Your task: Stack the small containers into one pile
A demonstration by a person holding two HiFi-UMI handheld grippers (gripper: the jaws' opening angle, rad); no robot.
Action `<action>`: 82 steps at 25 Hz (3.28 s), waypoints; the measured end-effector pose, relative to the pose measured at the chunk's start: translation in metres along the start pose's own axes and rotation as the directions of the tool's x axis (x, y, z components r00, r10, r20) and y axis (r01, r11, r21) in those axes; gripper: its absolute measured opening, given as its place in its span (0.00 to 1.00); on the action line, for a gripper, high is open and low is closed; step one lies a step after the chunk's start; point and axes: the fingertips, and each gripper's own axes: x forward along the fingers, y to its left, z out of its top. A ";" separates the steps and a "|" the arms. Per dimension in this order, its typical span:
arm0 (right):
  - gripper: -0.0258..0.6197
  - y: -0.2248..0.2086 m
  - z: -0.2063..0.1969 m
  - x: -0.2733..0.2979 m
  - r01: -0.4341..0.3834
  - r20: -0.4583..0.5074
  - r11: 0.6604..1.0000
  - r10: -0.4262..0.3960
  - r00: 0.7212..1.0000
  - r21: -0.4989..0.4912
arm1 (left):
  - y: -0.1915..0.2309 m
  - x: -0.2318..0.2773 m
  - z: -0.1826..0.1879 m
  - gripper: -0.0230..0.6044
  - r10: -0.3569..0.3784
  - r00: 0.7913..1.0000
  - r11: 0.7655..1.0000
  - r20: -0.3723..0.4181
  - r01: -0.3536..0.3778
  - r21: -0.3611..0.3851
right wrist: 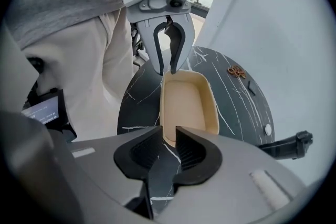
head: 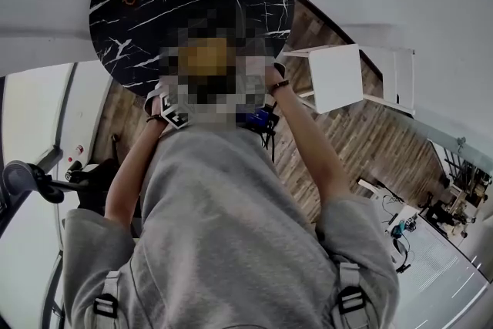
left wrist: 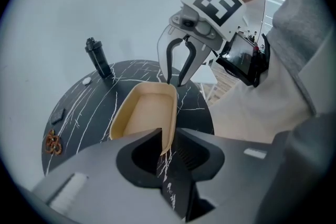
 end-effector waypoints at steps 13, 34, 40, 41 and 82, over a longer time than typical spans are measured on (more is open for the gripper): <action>0.27 -0.065 -0.041 0.016 -0.157 0.221 0.574 -0.043 0.974 0.803 | 0.079 -0.006 -0.034 0.24 0.060 0.959 0.591 0.278 0.191 -0.784; 0.39 -0.113 -0.047 0.019 -0.062 0.138 0.529 -0.105 0.985 0.846 | 0.074 -0.014 -0.023 0.22 -0.110 0.940 0.535 0.324 0.330 -0.778; 0.39 -0.067 -0.059 0.026 -0.156 0.155 0.447 0.040 0.987 0.881 | 0.126 -0.005 -0.005 0.20 0.018 0.924 0.566 0.382 0.305 -0.766; 0.39 -0.060 -0.060 0.028 -0.186 0.174 0.395 0.067 0.982 0.900 | 0.122 0.004 -0.004 0.21 -0.015 0.930 0.586 0.368 0.307 -0.750; 0.15 -0.176 -0.028 0.042 -0.280 0.306 0.162 -0.162 0.938 0.946 | 0.148 0.024 -0.008 0.11 0.184 0.952 0.487 0.244 0.127 -0.864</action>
